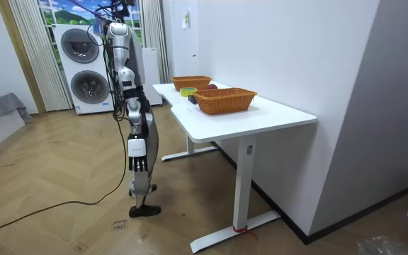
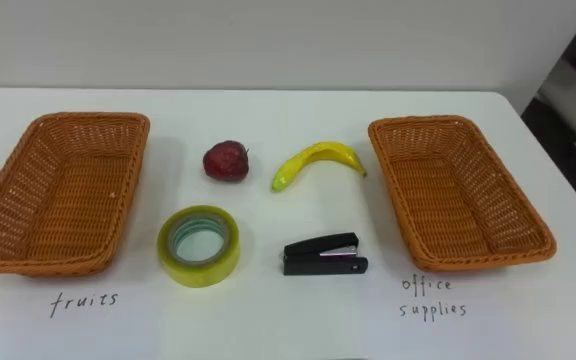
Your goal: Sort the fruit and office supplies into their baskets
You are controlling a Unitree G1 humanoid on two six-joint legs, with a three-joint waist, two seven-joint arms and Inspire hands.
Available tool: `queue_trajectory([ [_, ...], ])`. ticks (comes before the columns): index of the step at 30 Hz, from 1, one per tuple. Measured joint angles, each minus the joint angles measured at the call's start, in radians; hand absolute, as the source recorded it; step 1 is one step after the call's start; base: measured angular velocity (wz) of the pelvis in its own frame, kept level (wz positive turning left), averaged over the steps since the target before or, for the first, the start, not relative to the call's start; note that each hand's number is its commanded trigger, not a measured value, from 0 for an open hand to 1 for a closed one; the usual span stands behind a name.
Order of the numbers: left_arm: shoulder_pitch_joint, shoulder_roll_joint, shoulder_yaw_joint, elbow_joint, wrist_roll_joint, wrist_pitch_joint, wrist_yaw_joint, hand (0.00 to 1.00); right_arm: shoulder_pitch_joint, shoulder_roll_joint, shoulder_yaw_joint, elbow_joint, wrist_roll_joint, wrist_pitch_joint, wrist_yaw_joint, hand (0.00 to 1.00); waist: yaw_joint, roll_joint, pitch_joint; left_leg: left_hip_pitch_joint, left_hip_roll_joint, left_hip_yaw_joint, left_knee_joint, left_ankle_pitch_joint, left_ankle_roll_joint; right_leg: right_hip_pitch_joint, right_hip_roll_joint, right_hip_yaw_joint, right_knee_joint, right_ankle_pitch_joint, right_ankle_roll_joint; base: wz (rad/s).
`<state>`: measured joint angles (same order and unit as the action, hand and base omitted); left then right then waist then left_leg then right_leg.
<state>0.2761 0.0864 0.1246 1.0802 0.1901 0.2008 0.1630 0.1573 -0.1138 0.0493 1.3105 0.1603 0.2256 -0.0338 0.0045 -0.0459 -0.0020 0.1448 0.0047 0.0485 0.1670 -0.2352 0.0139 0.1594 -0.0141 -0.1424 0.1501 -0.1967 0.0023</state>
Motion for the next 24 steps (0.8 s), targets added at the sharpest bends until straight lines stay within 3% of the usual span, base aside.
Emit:
queue_trajectory([
  [4,0.0,-0.006,0.007,0.01,0.004,-0.005,0.02,0.0,0.004,0.0,-0.002,0.007,0.056,-0.015,-0.001,0.0,0.001,0.005,-0.0023,0.001,0.0,0.001,-0.001,0.0,0.0,0.001,0.0,0.0,0.001,0.0,0.0,0.0],
  [13,-0.005,-0.008,-0.031,0.0,0.019,-0.024,0.044,0.0,0.018,-0.004,0.007,0.007,0.089,-0.053,-0.01,0.0,0.0,0.014,0.0022,-0.001,0.001,0.002,-0.003,0.0,0.0,0.0,0.0,0.0,0.005,0.001,-0.001,0.0],
  [19,-0.023,-0.008,-0.028,0.023,0.018,-0.033,0.044,0.0,0.021,-0.007,0.004,0.008,0.113,-0.061,-0.042,0.0,-0.001,0.028,0.008,-0.004,0.001,0.002,-0.003,0.0,0.0,-0.003,0.0,-0.001,0.004,0.002,-0.001,0.0],
  [24,-0.028,-0.01,-0.028,0.023,0.015,-0.034,0.044,0.0,0.023,-0.007,0.005,0.008,0.13,-0.062,-0.063,0.0,-0.001,0.029,0.0077,-0.009,0.001,0.002,-0.002,0.0,0.0,-0.008,0.0,0.001,0.003,0.001,-0.001,0.0],
])
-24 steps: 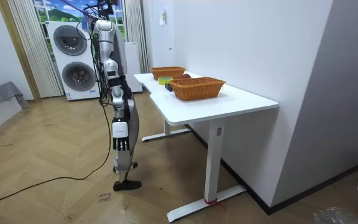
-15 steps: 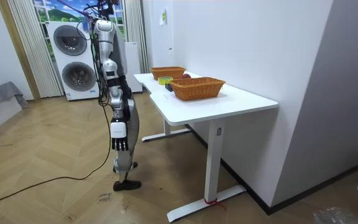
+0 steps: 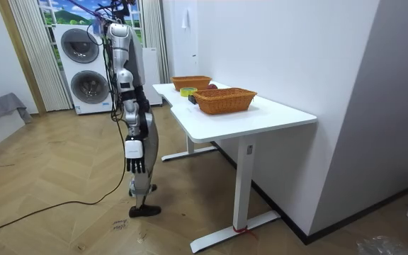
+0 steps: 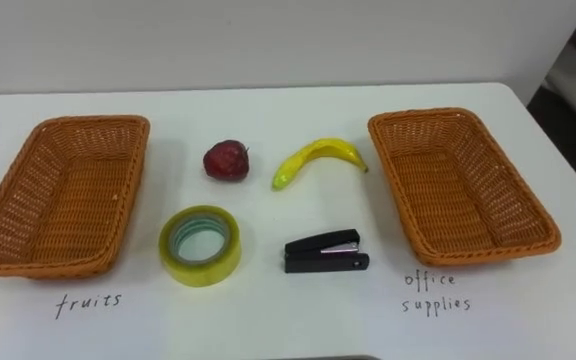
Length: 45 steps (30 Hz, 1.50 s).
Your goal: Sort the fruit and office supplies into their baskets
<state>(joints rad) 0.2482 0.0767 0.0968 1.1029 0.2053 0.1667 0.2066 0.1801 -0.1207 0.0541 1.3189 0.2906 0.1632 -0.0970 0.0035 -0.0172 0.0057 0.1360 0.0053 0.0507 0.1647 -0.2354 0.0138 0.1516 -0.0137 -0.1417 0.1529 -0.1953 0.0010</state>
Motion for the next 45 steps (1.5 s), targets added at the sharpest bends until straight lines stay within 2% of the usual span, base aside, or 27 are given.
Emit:
queue_trajectory([
  [6,0.003,-0.002,0.023,0.0,0.001,0.002,-0.001,0.0,0.019,0.009,-0.012,0.001,0.144,0.004,-0.056,0.0,0.0,-0.005,-0.0016,-0.001,-0.001,0.003,0.001,0.0,0.0,-0.007,-0.001,0.002,-0.001,0.0,0.0,-0.02],
  [9,0.009,-0.004,0.05,0.0,0.001,0.002,-0.001,0.0,0.043,0.023,-0.084,0.001,0.224,0.003,-0.082,0.0,-0.009,-0.006,-0.0005,0.012,0.0,0.002,-0.003,0.0,0.0,0.002,-0.001,0.005,-0.002,0.0,0.0,0.0],
  [13,0.018,-0.003,0.072,-0.002,0.001,0.002,0.001,0.0,0.045,0.022,-0.223,-0.015,0.331,-0.005,-0.148,0.0,-0.043,-0.009,-0.0004,0.017,-0.002,0.006,-0.006,0.0,0.001,0.0,-0.001,0.006,-0.004,-0.002,0.002,-0.02],
  [18,0.031,-0.002,0.078,-0.065,-0.042,-0.009,0.014,0.0,0.062,0.019,-0.342,-0.166,0.397,-0.046,-0.283,0.0,-0.074,-0.012,-0.0026,0.011,-0.001,0.019,-0.003,0.0,0.001,-0.011,0.0,0.015,-0.002,-0.002,0.002,-0.05],
  [21,0.039,0.001,0.077,-0.083,-0.071,-0.032,0.037,0.0,0.083,0.021,-0.392,-0.297,0.415,-0.067,-0.383,0.0,-0.085,-0.017,-0.0067,0.014,0.0,0.026,-0.004,0.0,0.001,-0.011,0.0,0.021,0.0,-0.002,0.002,-0.05],
  [23,0.038,0.013,0.078,-0.082,-0.107,-0.057,0.055,0.0,0.084,0.022,-0.432,-0.397,0.413,-0.088,-0.466,0.0,-0.093,-0.026,-0.0113,0.013,-0.001,0.029,-0.006,0.0,0.001,-0.012,0.0,0.027,0.0,-0.002,0.002,-0.06],
  [24,0.037,0.017,0.079,-0.082,-0.116,-0.061,0.058,0.0,0.085,0.022,-0.442,-0.424,0.413,-0.09,-0.49,0.0,-0.094,-0.028,-0.0113,0.013,-0.001,0.03,-0.006,0.0,0.001,-0.013,0.0,0.028,0.0,-0.002,0.002,-0.03],
  [27,0.036,0.033,0.079,-0.082,-0.125,-0.074,0.069,0.0,0.088,0.021,-0.469,-0.512,0.407,-0.135,-0.602,0.0,-0.098,-0.038,-0.0077,0.011,-0.001,0.031,-0.004,0.0,0.001,-0.015,0.0,0.032,0.0,-0.002,0.002,0.0],
  [30,0.037,0.036,0.076,-0.082,-0.124,-0.087,0.068,0.0,0.102,0.024,-0.467,-0.643,0.383,-0.168,-0.697,0.0,-0.086,-0.044,-0.0081,0.007,-0.001,0.034,-0.006,0.0,0.001,-0.022,0.0,0.035,0.0,-0.002,0.003,-0.03],
  [32,0.038,0.041,0.076,-0.081,-0.127,-0.089,0.068,0.0,0.104,0.025,-0.468,-0.728,0.333,-0.204,-0.771,0.0,-0.086,-0.043,-0.0081,0.005,-0.001,0.036,-0.007,0.0,0.001,-0.027,0.0,0.035,0.001,-0.002,0.003,-0.03],
  [34,0.034,0.048,0.073,-0.078,-0.128,-0.098,0.068,0.0,0.094,0.025,-0.468,-0.758,0.299,-0.231,-0.819,0.0,-0.082,-0.043,-0.0082,0.001,-0.001,0.037,-0.007,0.0,0.001,-0.032,0.001,0.035,0.003,-0.002,0.003,0.0],
  [39,0.029,0.058,0.033,-0.062,-0.125,-0.112,0.074,0.0,0.079,0.025,-0.421,-0.953,0.136,-0.242,-0.933,0.0,-0.074,-0.029,-0.0108,-0.027,0.0,0.05,-0.001,0.001,0.002,-0.067,0.002,0.049,0.025,-0.002,0.003,-0.08],
  [40,0.029,0.058,0.018,-0.062,-0.128,-0.115,0.077,0.0,0.078,0.024,-0.392,-1.007,0.074,-0.259,-0.949,0.0,-0.075,-0.025,-0.0106,-0.028,0.0,0.052,0.0,0.001,0.002,-0.069,0.002,0.051,0.026,-0.002,0.003,-0.1],
  [45,0.016,0.057,0.017,-0.059,-0.123,-0.138,0.078,0.0,0.069,0.02,-0.364,-1.203,-0.122,-0.28,-0.971,0.0,-0.044,-0.026,-0.0107,-0.023,0.001,0.053,0.0,0.001,0.002,-0.075,0.002,0.048,0.027,-0.002,0.003,0.0],
])
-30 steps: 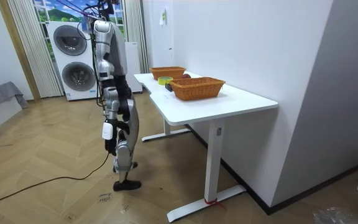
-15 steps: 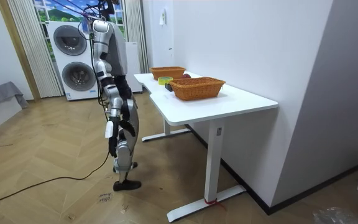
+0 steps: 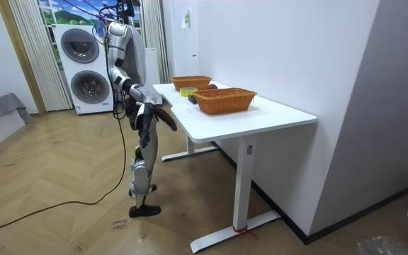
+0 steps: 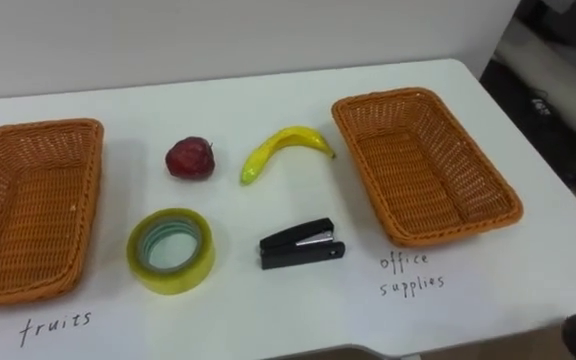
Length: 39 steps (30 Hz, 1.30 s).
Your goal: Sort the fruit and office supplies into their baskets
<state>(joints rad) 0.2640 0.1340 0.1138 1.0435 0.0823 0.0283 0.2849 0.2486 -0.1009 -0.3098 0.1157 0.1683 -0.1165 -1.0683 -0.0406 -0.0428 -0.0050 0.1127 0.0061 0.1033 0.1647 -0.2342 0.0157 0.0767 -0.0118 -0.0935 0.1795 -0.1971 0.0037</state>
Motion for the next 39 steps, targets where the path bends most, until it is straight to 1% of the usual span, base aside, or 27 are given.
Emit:
queue_trajectory([
  [2,0.002,0.0,-0.02,0.009,-0.001,-0.008,0.009,0.0,-0.003,-0.005,0.018,-0.104,-0.064,-0.026,-0.001,0.0,0.008,0.0,0.0002,-0.005,0.0,0.0,0.0,0.0,0.0,-0.006,0.0,0.001,0.003,0.0,0.0,0.0],
  [4,0.003,-0.003,-0.022,0.016,-0.001,-0.017,0.011,0.0,-0.008,-0.006,0.019,-0.16,-0.109,-0.04,0.004,0.0,0.016,-0.002,0.0002,-0.004,0.0,0.0,0.0,0.0,0.0,-0.005,0.0,0.0,0.002,0.0,0.0,0.0],
  [5,0.005,-0.002,-0.021,0.03,-0.001,-0.029,0.012,0.0,-0.017,-0.007,0.018,-0.187,-0.13,-0.048,0.012,0.0,0.017,-0.005,0.0006,-0.004,0.0,0.0,-0.001,0.0,0.0,-0.004,0.0,0.0,0.001,0.0,0.0,0.0],
  [6,0.003,-0.002,-0.02,0.041,-0.001,-0.033,0.012,0.0,-0.023,-0.008,0.018,-0.201,-0.135,-0.049,0.018,0.0,0.017,-0.008,0.0014,-0.004,0.0,0.0,-0.001,0.0,0.0,-0.004,-0.001,0.0,0.001,0.0,0.0,0.0],
  [7,0.002,-0.001,-0.02,0.055,0.0,-0.035,0.013,0.0,-0.032,-0.01,0.019,-0.233,-0.138,-0.049,0.035,0.0,0.019,-0.01,0.0031,-0.004,0.0,0.0,-0.001,0.0,0.0,-0.004,0.0,0.0,0.0,0.0,0.0,0.0],
  [9,0.002,-0.003,-0.02,0.074,0.006,-0.034,0.013,0.0,-0.035,-0.011,0.025,-0.287,-0.142,-0.049,0.063,0.0,0.019,-0.011,0.0039,-0.005,0.0,0.001,-0.002,0.0,0.0,-0.002,0.0,0.0,-0.008,0.0,0.0,0.0],
  [11,0.003,-0.003,-0.017,0.081,0.017,-0.033,0.011,0.0,-0.036,-0.02,0.033,-0.338,-0.178,-0.047,0.107,0.0,0.02,-0.018,0.0037,-0.008,0.0,0.001,-0.002,0.0,0.0,-0.006,0.0,0.0,-0.007,0.0,0.0,0.0],
  [12,0.004,-0.002,-0.018,0.081,0.019,-0.033,0.01,0.0,-0.041,-0.028,0.037,-0.35,-0.178,-0.046,0.119,0.0,0.021,-0.018,0.0042,-0.008,0.0,0.001,-0.002,0.0,0.0,-0.006,0.0,0.0,-0.007,0.0,0.0,0.0],
  [13,0.006,-0.002,-0.018,0.081,0.02,-0.033,0.009,0.0,-0.056,-0.044,0.045,-0.373,-0.178,-0.044,0.14,0.0,0.021,-0.017,0.004,-0.007,0.0,0.001,-0.002,0.0,0.0,-0.004,0.001,0.002,-0.008,0.001,0.0,0.0],
  [14,0.005,-0.002,-0.018,0.082,0.02,-0.033,0.009,0.0,-0.062,-0.054,0.05,-0.385,-0.178,-0.044,0.15,0.0,0.023,-0.019,0.0053,-0.005,0.0,0.002,-0.002,0.0,0.0,-0.003,0.001,0.002,-0.007,0.001,0.0,0.0],
  [16,-0.002,-0.002,-0.019,0.098,0.021,-0.034,0.005,0.0,-0.089,-0.085,0.063,-0.438,-0.182,-0.043,0.19,0.0,0.025,-0.027,0.0091,0.002,0.001,0.001,-0.003,0.0,0.0,0.01,0.001,0.0,-0.008,0.001,0.0,0.0],
  [19,-0.006,-0.002,-0.018,0.116,0.042,-0.033,-0.013,0.0,-0.137,-0.116,0.075,-0.487,-0.247,-0.043,0.24,0.0,0.024,-0.034,0.0098,0.001,0.002,0.001,-0.003,0.0,0.0,0.01,0.001,0.0,-0.008,0.001,-0.001,0.0],
  [20,-0.006,-0.002,-0.018,0.117,0.043,-0.033,-0.014,0.0,-0.145,-0.126,0.082,-0.505,-0.271,-0.043,0.262,0.0,0.025,-0.037,0.0092,0.0,0.002,0.0,-0.003,0.0,0.0,0.009,0.001,-0.001,-0.008,0.001,-0.001,0.0],
  [22,-0.006,-0.002,-0.018,0.119,0.055,-0.031,-0.014,0.0,-0.151,-0.131,0.1,-0.533,-0.31,-0.043,0.299,0.0,0.028,-0.037,0.009,-0.004,0.002,-0.003,-0.002,0.0,0.0,0.008,0.001,-0.007,-0.009,0.002,-0.001,0.07],
  [23,-0.006,-0.001,-0.018,0.117,0.077,-0.028,-0.014,0.0,-0.151,-0.131,0.108,-0.542,-0.338,-0.042,0.324,0.0,0.031,-0.041,0.0066,-0.008,0.002,-0.01,-0.001,0.0,0.0,0.008,-0.001,-0.018,-0.009,0.002,-0.001,0.14],
  [24,-0.008,-0.001,-0.018,0.116,0.09,-0.027,-0.016,0.0,-0.152,-0.132,0.114,-0.547,-0.341,-0.042,0.335,0.0,0.032,-0.042,0.0057,-0.011,0.001,-0.013,-0.001,0.0,0.0,0.007,-0.001,-0.022,-0.009,0.002,-0.001,0.15],
  [26,-0.018,0.001,-0.019,0.114,0.13,-0.022,-0.029,0.0,-0.152,-0.133,0.148,-0.571,-0.341,-0.034,0.39,0.0,0.047,-0.045,0.0016,-0.014,0.001,-0.024,0.001,0.001,0.0,0.006,-0.003,-0.032,-0.009,0.002,-0.002,0.1],
  [27,-0.02,0.001,-0.019,0.114,0.133,-0.022,-0.034,0.0,-0.152,-0.134,0.159,-0.574,-0.341,-0.034,0.409,0.0,0.05,-0.043,0.001,-0.014,0.001,-0.024,0.001,0.001,0.0,0.007,-0.003,-0.035,-0.009,0.002,-0.002,0.09],
  [28,-0.019,0.001,-0.018,0.116,0.149,-0.022,-0.042,0.0,-0.152,-0.137,0.179,-0.578,-0.342,-0.034,0.45,0.0,0.052,-0.041,-0.002,-0.013,0.001,-0.026,0.002,0.001,0.0,0.01,-0.003,-0.038,-0.009,0.002,-0.002,0.07],
  [29,-0.02,0.002,-0.017,0.116,0.153,-0.022,-0.047,0.0,-0.152,-0.139,0.185,-0.579,-0.341,-0.034,0.473,0.0,0.057,-0.04,-0.0033,-0.013,0.001,-0.026,0.003,0.001,0.0,0.011,-0.003,-0.039,-0.009,0.002,-0.002,0.05],
  [30,-0.022,0.003,-0.017,0.115,0.16,-0.022,-0.06,0.0,-0.152,-0.143,0.19,-0.583,-0.341,-0.034,0.509,0.0,0.07,-0.04,-0.0041,-0.012,0.002,-0.027,0.003,0.001,0.0,0.012,-0.003,-0.04,-0.009,0.002,-0.002,0.05],
  [31,-0.023,0.004,-0.017,0.115,0.166,-0.022,-0.067,0.0,-0.153,-0.148,0.194,-0.59,-0.341,-0.034,0.543,0.0,0.077,-0.04,-0.0041,-0.013,0.002,-0.03,0.003,0.001,0.0,0.013,-0.004,-0.044,-0.01,0.002,-0.002,0.07],
  [33,-0.018,0.004,-0.016,0.116,0.17,-0.02,-0.081,0.0,-0.155,-0.162,0.21,-0.6,-0.342,-0.034,0.586,0.0,0.078,-0.04,-0.0038,-0.014,0.002,-0.033,0.003,0.003,0.0,0.015,-0.005,-0.049,-0.01,0.003,-0.002,0.08],
  [35,-0.017,0.003,-0.016,0.117,0.176,-0.012,-0.085,0.0,-0.161,-0.169,0.225,-0.601,-0.375,-0.033,0.638,0.0,0.086,-0.039,-0.0011,-0.016,0.002,-0.036,0.004,0.003,0.0,0.019,-0.004,-0.049,-0.01,0.003,-0.002,0.02],
  [36,-0.017,0.003,-0.016,0.118,0.176,-0.01,-0.085,0.0,-0.161,-0.173,0.234,-0.6,-0.378,-0.033,0.65,0.0,0.086,-0.039,-0.0011,-0.015,0.002,-0.036,0.004,0.003,0.0,0.02,-0.004,-0.049,-0.01,0.003,-0.002,0.0],
  [37,-0.017,0.003,-0.017,0.118,0.178,-0.004,-0.085,0.0,-0.159,-0.182,0.255,-0.598,-0.379,-0.027,0.687,0.0,0.085,-0.039,-0.0007,-0.015,0.003,-0.036,0.004,0.003,-0.001,0.02,-0.003,-0.049,-0.01,0.003,-0.002,0.0],
  [39,-0.018,0.0,-0.017,0.115,0.198,0.004,-0.085,0.0,-0.158,-0.182,0.279,-0.589,-0.379,-0.002,0.748,0.0,0.087,-0.04,-0.0005,-0.016,0.003,-0.035,0.004,0.003,-0.001,0.02,-0.003,-0.05,-0.009,0.003,-0.003,0.0],
])
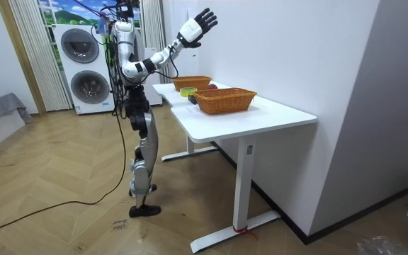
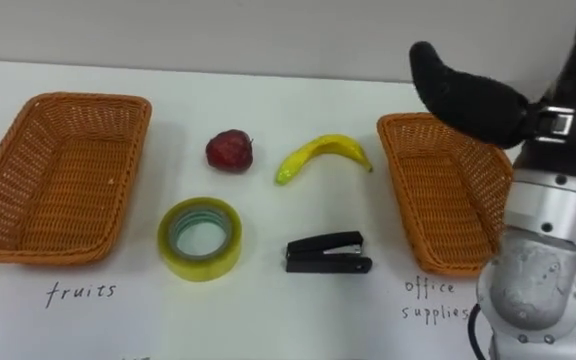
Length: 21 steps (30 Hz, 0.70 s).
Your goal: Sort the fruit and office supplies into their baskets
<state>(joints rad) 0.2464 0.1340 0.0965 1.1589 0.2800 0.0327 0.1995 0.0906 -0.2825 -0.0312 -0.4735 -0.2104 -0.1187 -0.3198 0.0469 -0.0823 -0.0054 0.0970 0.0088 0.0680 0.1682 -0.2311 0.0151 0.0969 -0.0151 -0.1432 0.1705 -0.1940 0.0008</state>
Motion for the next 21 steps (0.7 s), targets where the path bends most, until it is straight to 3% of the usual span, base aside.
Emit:
queue_trajectory([
  [5,-0.001,-0.001,0.003,-0.004,0.031,0.018,-0.017,0.0,0.0,0.001,0.021,0.028,-0.002,0.079,0.176,0.0,0.008,-0.009,0.003,0.0,-0.001,0.0,-0.004,0.0,0.0,0.0,0.0,-0.002,0.0,0.0,0.0,0.0],
  [11,-0.006,0.002,0.002,-0.007,0.036,0.021,-0.017,0.0,0.0,0.004,0.03,0.07,-0.035,0.099,0.311,0.0,0.011,-0.022,0.0055,0.003,-0.002,-0.002,-0.001,0.0,0.0,0.005,-0.001,0.0,-0.004,0.001,0.0,0.01],
  [21,-0.029,0.004,0.0,-0.007,0.037,0.032,-0.017,0.0,0.0,0.005,0.045,0.077,-0.137,0.159,0.5,0.0,0.012,-0.018,0.0088,0.003,-0.003,-0.004,0.0,0.0,0.0,0.005,-0.002,0.004,-0.004,0.001,0.0,0.0],
])
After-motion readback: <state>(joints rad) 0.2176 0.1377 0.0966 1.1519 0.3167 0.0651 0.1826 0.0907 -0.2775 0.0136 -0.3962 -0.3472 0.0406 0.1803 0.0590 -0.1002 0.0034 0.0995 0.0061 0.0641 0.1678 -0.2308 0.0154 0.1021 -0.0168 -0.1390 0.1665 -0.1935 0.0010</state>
